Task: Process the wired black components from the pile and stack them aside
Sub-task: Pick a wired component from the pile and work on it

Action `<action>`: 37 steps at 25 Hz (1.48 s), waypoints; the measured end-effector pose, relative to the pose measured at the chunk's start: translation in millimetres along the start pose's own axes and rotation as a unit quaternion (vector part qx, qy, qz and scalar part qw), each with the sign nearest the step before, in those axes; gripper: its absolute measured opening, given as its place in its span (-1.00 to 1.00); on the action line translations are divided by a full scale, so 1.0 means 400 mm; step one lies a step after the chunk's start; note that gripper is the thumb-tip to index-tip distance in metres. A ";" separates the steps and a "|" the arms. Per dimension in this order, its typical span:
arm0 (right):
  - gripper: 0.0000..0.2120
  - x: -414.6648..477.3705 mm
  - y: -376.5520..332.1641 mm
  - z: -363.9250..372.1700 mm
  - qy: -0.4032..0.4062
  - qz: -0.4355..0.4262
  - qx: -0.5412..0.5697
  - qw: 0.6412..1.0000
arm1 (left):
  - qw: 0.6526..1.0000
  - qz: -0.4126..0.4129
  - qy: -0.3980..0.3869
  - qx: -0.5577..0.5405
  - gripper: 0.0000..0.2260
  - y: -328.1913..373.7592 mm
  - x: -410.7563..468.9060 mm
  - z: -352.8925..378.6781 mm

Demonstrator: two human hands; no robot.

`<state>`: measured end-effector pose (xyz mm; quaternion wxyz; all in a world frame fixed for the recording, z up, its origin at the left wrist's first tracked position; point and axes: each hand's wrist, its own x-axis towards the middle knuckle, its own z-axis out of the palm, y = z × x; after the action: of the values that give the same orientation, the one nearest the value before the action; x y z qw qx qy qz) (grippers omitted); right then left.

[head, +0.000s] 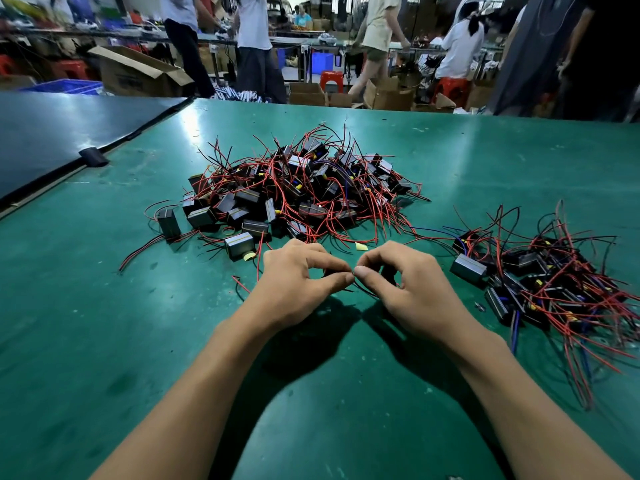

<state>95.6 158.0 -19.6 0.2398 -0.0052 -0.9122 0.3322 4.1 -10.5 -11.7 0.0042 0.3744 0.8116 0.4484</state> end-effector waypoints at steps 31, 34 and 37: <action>-0.90 -0.001 -0.043 -0.010 -0.119 0.176 0.007 0.977 | 0.937 -0.182 -0.299 -0.003 -0.91 0.000 0.019 -0.064; -0.85 0.000 -0.038 -0.007 -0.112 0.180 0.016 0.977 | 0.950 -0.188 -0.246 -0.032 -0.78 -0.005 0.014 -0.061; -0.84 0.001 -0.031 -0.009 -0.114 0.174 0.009 0.978 | 0.949 -0.195 -0.246 -0.017 -0.71 -0.011 0.013 -0.063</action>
<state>98.8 150.5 -9.4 0.0729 -0.1234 -0.9157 0.3754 -10.8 -26.7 1.8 0.2978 0.3071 0.8349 0.3462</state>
